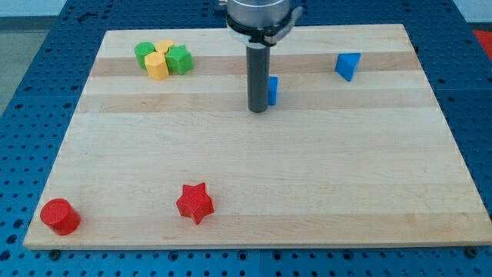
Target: Slide the blue cube to the blue triangle
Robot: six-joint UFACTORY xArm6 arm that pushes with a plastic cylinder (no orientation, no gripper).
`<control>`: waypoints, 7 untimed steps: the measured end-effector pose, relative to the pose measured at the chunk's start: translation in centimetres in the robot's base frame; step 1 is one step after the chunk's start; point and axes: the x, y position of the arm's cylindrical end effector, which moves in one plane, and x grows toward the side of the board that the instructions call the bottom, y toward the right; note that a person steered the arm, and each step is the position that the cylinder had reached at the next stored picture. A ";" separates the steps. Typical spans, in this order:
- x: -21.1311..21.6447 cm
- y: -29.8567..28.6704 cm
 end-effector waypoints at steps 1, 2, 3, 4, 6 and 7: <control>-1.4 0.0; -3.3 1.4; -5.0 2.3; -5.9 -0.3; -6.8 3.6; -7.4 6.8</control>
